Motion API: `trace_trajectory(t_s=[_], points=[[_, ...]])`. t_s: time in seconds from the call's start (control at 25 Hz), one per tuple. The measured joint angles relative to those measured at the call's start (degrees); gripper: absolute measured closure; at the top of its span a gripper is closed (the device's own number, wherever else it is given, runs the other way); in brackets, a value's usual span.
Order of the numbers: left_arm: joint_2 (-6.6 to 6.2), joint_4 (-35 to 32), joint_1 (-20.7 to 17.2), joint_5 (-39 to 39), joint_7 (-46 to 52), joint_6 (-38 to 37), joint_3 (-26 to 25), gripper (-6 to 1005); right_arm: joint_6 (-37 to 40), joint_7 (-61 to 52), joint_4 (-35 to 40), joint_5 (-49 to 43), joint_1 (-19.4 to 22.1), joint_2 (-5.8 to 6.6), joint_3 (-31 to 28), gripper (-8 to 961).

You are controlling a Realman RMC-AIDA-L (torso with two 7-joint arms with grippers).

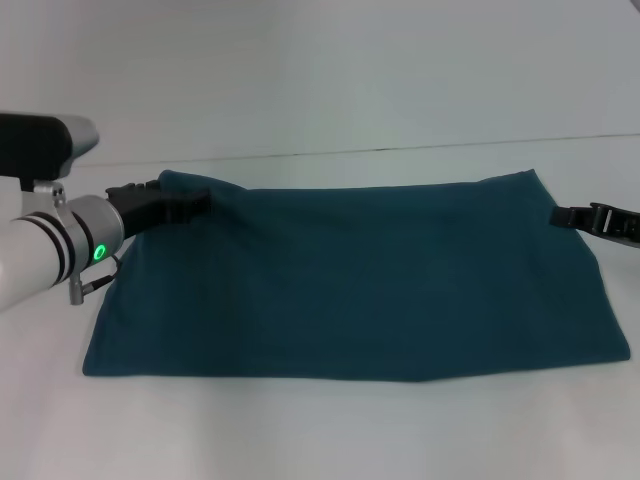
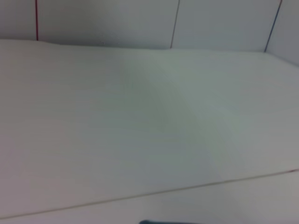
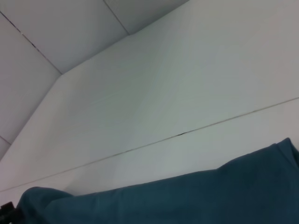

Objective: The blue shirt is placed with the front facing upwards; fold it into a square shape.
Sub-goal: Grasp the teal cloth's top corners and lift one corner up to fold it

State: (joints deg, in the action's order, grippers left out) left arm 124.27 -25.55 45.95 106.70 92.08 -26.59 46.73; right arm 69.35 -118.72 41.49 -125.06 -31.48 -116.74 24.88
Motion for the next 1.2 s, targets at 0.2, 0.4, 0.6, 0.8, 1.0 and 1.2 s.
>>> trace_trajectory(t_s=[0.2, 0.4, 0.6, 0.8, 1.0, 1.2], points=[[0.01, 1.9, 0.5, 0.0, -3.5, 1.4, 1.1, 229, 0.1, 0.0, 0.0, 0.6, 0.0, -0.19, 0.3, 928], [0.09, 2.6, 0.5, 0.0, -5.7, 1.8, 1.4, 228, 0.3, 0.0, 0.0, 0.6, -0.1, -0.33, 0.0, 922], [0.1, 3.4, 0.5, 0.2, -8.1, 4.0, 1.4, 228, 0.6, 0.0, 0.0, 0.7, -0.1, -0.45, 0.0, 916], [0.1, 4.2, 0.5, 0.6, -8.8, 6.0, 2.8, 227, 1.0, 0.0, 0.0, 0.8, -0.1, -0.48, 0.1, 911], [0.02, 4.3, 0.2, 0.8, -8.9, 6.3, 4.4, 227, 1.6, 0.0, 0.1, 2.1, -0.1, -0.5, 0.3, 905], [0.0, 4.5, 0.1, 0.8, -8.9, 6.4, 6.2, 226, 2.3, 0.0, 0.2, 2.2, -0.1, -0.5, 0.2, 899]])
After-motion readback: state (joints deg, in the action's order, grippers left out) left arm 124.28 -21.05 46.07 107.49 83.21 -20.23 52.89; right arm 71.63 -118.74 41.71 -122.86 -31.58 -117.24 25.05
